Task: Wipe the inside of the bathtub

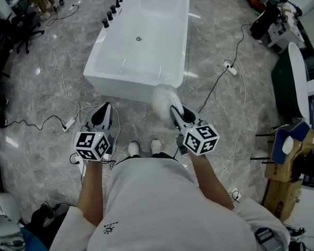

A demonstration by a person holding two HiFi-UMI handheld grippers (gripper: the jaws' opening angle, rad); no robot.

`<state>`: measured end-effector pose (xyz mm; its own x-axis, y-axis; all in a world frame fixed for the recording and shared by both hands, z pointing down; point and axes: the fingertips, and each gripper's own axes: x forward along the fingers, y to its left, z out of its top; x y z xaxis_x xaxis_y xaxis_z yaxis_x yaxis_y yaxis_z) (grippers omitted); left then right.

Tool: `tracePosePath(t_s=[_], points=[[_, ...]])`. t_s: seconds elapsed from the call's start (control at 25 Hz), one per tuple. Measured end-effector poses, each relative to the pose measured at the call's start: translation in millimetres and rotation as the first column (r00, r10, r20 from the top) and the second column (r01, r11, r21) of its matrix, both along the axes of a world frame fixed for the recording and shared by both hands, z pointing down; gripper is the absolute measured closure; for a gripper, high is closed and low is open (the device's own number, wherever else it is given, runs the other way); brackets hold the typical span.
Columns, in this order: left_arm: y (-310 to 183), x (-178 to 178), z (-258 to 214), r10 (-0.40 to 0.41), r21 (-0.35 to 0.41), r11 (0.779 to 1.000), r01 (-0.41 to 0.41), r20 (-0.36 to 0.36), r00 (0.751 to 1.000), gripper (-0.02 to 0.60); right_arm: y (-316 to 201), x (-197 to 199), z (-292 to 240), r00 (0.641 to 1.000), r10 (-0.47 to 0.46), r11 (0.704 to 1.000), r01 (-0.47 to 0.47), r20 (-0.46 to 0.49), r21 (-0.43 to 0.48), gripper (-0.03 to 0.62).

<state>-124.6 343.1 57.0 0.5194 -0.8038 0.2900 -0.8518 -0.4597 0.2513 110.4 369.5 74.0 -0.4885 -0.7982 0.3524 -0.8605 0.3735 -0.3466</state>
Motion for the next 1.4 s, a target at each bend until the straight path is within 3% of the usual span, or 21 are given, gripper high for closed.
tracePosePath(t_s=[0.4, 1.12, 1.4], points=[[2.3, -13.2, 7.0, 0.036, -0.011, 0.999, -0.036, 0.000, 0.999, 0.569, 1.8, -24.5, 4.0, 1.000, 0.006, 1.000, -0.006, -0.017, -0.003, 0.496], [-7.5, -54.5, 21.6, 0.083, -0.021, 0.996, -0.083, 0.004, 0.997, 0.569, 2.7, -44.7, 7.7, 0.995, 0.099, 0.995, -0.099, -0.010, -0.012, 0.496], [-8.3, -61.1, 24.9, 0.133, -0.030, 0.990, -0.135, -0.054, 0.990, 0.569, -1.0, -55.2, 9.5, 0.994, 0.111, 0.994, -0.112, -0.023, -0.021, 0.496]])
